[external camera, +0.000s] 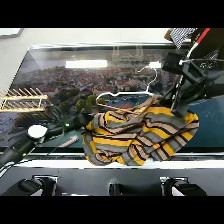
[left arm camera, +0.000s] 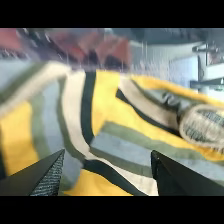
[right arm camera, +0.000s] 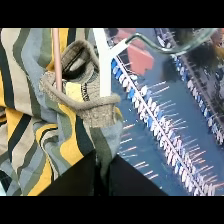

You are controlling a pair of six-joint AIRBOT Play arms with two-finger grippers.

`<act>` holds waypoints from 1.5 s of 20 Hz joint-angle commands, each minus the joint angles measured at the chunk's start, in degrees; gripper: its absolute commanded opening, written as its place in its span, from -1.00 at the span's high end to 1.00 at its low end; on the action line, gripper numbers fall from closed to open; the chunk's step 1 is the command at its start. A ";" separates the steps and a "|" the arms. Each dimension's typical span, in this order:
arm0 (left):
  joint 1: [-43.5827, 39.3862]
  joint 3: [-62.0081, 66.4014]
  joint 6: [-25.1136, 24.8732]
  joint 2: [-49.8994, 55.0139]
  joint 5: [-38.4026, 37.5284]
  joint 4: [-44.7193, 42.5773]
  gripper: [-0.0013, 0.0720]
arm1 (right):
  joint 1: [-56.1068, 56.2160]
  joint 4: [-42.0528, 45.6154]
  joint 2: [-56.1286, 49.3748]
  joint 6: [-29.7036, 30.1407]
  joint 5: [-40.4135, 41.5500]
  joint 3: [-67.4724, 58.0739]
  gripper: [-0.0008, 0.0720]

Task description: Fold the clothes and pants, and hang the long-sleeved shirts on hangers.

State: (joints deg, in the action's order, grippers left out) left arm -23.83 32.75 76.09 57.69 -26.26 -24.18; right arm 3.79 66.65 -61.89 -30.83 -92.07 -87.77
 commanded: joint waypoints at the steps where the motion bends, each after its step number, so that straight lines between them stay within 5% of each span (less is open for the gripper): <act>1: -7.10 2.27 -0.92 5.16 5.44 1.95 -0.73 | -0.02 -0.09 0.04 -1.49 0.50 -0.07 0.92; 4: -10.95 5.95 -7.76 7.91 7.93 1.97 -0.74 | -0.02 -0.07 0.04 -1.60 0.55 -0.07 0.91; 14: -14.45 12.83 -9.79 16.81 8.76 5.95 -0.77 | -0.02 -0.04 0.04 -4.24 2.54 -0.07 0.91; 22: -16.33 16.31 -25.79 20.37 7.78 22.47 -0.77 | -0.02 -0.04 0.04 -5.70 2.45 -0.07 0.91; 30: -17.57 22.73 -26.88 27.63 7.98 26.16 -0.76 | -0.02 -0.02 0.04 -6.10 2.10 -0.07 0.91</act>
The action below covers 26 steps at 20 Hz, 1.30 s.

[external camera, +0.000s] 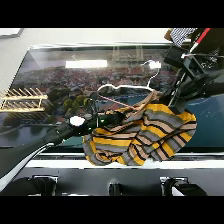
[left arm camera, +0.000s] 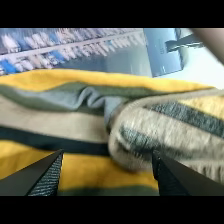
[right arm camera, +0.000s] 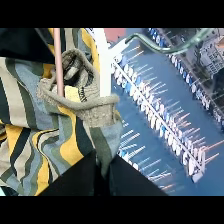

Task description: Fold the clothes and pants, and hang the long-sleeved shirts on hangers.

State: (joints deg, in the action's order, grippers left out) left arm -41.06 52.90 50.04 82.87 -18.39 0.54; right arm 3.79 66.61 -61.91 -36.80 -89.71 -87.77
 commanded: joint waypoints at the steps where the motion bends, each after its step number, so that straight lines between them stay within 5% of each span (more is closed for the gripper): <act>1: -0.35 3.80 -0.81 3.50 0.04 1.44 -0.75 | -0.02 0.04 0.07 -0.13 -0.37 -0.07 0.91; 3: -0.48 5.95 -0.81 5.64 0.04 1.44 -0.65 | -0.02 0.09 0.07 -0.13 -0.39 -0.07 0.91; 4: -0.48 6.69 -0.81 6.60 0.00 1.44 -0.41 | -0.02 0.09 0.07 -0.13 -0.39 -0.07 0.91; 5: -0.46 6.95 -0.83 7.21 0.00 1.42 0.13 | -0.02 0.11 0.07 -0.13 -0.37 -0.07 0.91; 6: -0.46 6.91 -0.83 7.52 -0.02 1.40 0.45 | -0.02 0.11 0.07 -0.13 -0.39 -0.07 0.91; 9: -0.46 6.91 -0.81 7.85 -0.63 1.40 0.51 | -0.02 0.17 0.07 -0.13 -0.39 -0.07 0.91; 11: -0.44 6.91 -0.90 7.78 -0.61 1.33 0.87 | -0.02 0.37 0.07 -0.37 -0.39 -0.07 0.91; 20: 11.65 6.93 -0.87 3.58 -14.03 -2.71 0.88 | -0.02 3.43 0.07 -5.01 -3.23 -0.07 0.91; 26: 15.78 9.88 4.39 3.56 -22.01 -9.25 0.88 | 0.00 3.48 0.07 -5.01 -3.43 -0.07 0.91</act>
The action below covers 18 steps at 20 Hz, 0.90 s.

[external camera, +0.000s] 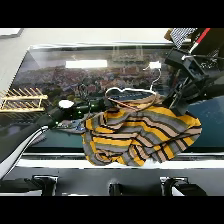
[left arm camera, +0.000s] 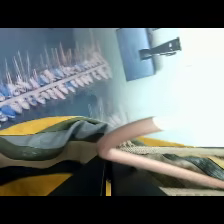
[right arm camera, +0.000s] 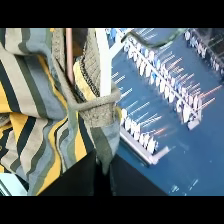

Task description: Fold the clothes and pants, and hang the long-sleeved shirts on hangers.

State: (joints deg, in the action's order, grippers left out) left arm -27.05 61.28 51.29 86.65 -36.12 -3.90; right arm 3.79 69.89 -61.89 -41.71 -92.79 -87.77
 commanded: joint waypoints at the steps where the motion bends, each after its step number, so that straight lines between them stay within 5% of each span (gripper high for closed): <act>1: 2.10 2.32 4.52 -0.22 -4.83 -7.28 0.88 | 0.00 0.81 0.04 -0.11 -0.37 -0.07 0.91; 6: 3.96 5.55 11.45 -0.22 -6.10 -15.61 0.88 | -0.02 4.33 0.04 -0.04 -0.92 -0.07 0.91; 18: 6.32 5.70 13.33 -0.22 -7.43 -17.16 0.88 | -0.02 4.31 2.16 0.52 -5.07 -0.07 0.91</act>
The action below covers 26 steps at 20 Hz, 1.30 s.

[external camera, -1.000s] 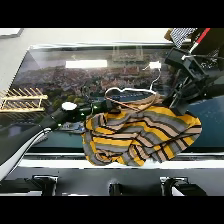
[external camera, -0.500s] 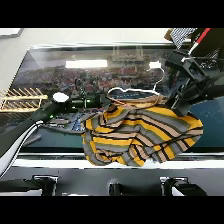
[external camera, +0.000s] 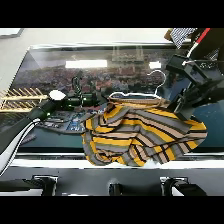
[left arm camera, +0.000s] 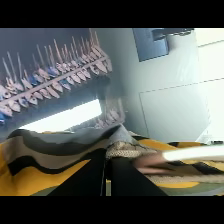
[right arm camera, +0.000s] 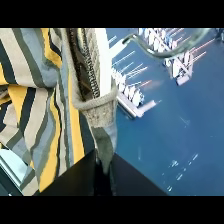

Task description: Fold the clothes and pants, and hang the long-sleeved shirts on hangers.

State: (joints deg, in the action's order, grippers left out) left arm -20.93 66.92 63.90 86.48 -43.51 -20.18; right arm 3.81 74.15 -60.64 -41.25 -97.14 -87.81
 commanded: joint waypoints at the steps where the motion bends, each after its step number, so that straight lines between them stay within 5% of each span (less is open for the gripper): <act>1: 0.20 0.39 0.72 -0.04 -0.28 -0.90 0.88 | -0.04 0.04 0.98 0.07 -0.92 -0.02 0.92; 5: 0.26 4.74 3.32 -0.04 -1.64 -4.28 0.88 | -0.02 0.20 -0.04 0.02 -0.02 -0.02 0.92; 8: 0.24 11.06 16.94 -0.04 -4.00 -19.30 0.88 | 1.16 1.68 -1.62 -0.66 2.29 -0.02 0.92; 11: 0.24 17.29 23.26 -0.04 -6.21 -26.56 0.88 | 7.52 7.63 -4.02 -3.39 6.99 -0.02 0.92; 20: -0.02 34.21 29.90 -0.28 -15.19 -30.91 0.88 | 14.29 9.42 -7.48 -13.84 19.91 -0.02 0.92; 26: -3.41 36.26 32.68 -2.14 -21.66 -33.27 0.88 | 14.32 0.61 -7.26 -12.85 28.65 -0.11 0.92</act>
State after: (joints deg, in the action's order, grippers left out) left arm -22.61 102.13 95.09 84.99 -61.12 -51.22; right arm 17.96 79.99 -68.07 -54.35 -73.03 -87.83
